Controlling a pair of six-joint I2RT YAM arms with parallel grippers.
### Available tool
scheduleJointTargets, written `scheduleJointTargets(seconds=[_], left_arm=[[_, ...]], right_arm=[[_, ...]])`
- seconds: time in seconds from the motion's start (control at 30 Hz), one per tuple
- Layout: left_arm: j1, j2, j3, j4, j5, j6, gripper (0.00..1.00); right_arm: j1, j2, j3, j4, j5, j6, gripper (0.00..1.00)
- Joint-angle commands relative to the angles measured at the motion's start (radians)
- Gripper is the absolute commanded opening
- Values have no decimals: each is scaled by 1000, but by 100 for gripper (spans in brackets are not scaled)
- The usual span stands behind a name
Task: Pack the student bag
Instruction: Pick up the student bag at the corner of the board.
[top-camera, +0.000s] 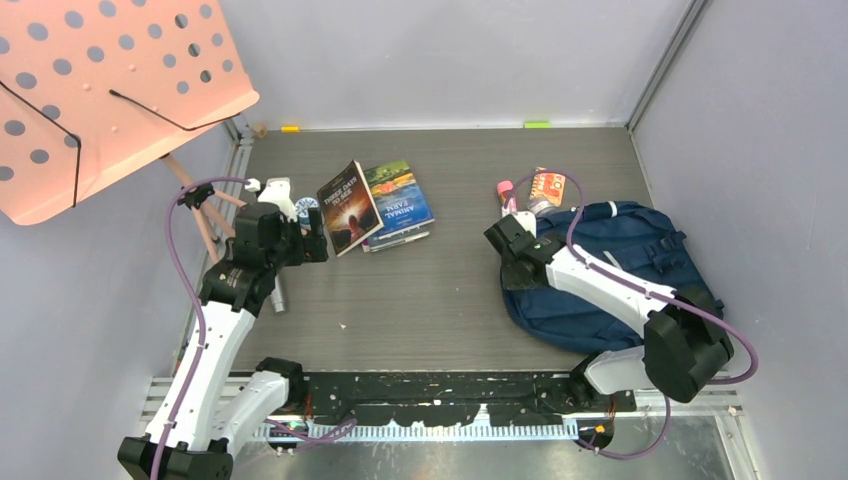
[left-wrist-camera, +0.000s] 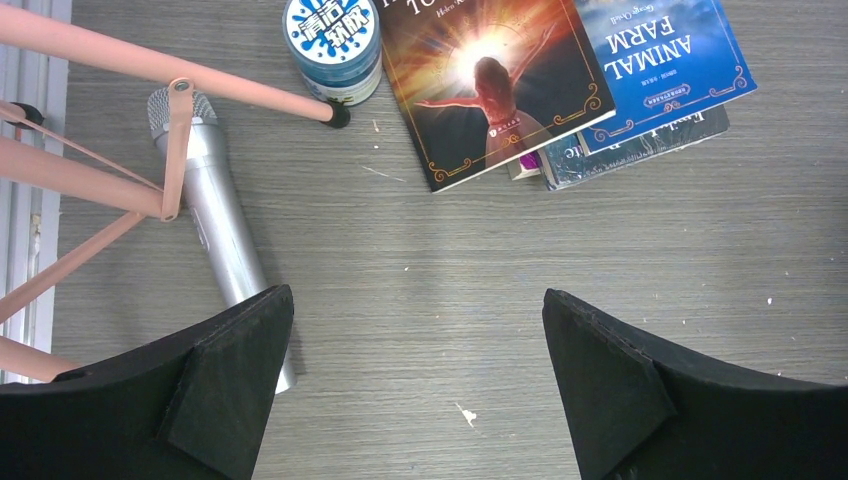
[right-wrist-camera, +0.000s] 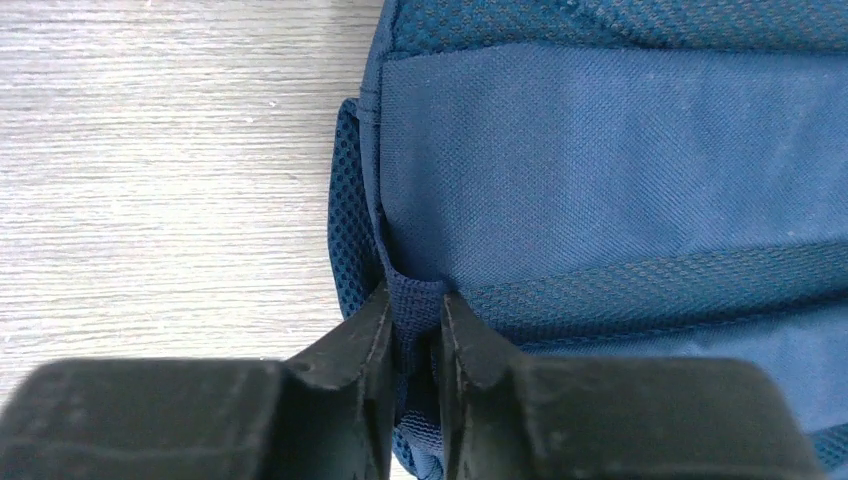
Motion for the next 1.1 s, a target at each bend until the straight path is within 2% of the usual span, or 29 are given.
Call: scheduleJointTargets(seconds=[0.0,0.03,0.1,0.23,0.33,0.57,0.7,0.83,1.07], left_arm=[[-2,-10,-1,23,13,18,99],[-2,-10,-1,22,13,18,99],[-2,-10,-1,19,13,18,99],[-2,-11,-1,21,13,18,99],[-2,-15,-2,20,14,18,99],[-2,-22,-3,21,11,19,99],[-2,-25,-3,23,17,18,99],[-2,-35,-3,21,26,17,99],[-2,-45,-6,27,36,15,99]], right_arm=[[57,-42,36,-25,157,40,16],[63,-56,51,-33,162,44,8],[79,-113,79,-55,181,45,1],[120,-264,131,-44,218,-10,1],[122,-341,233,-71,192,-80,1],[123,-258,624,-347,176,-151,1],[124,-235,838,-440,147,-149,1],[124,-227,1032,-476,76,-156,1],[124,-214,1193,-435,-104,-149,1]])
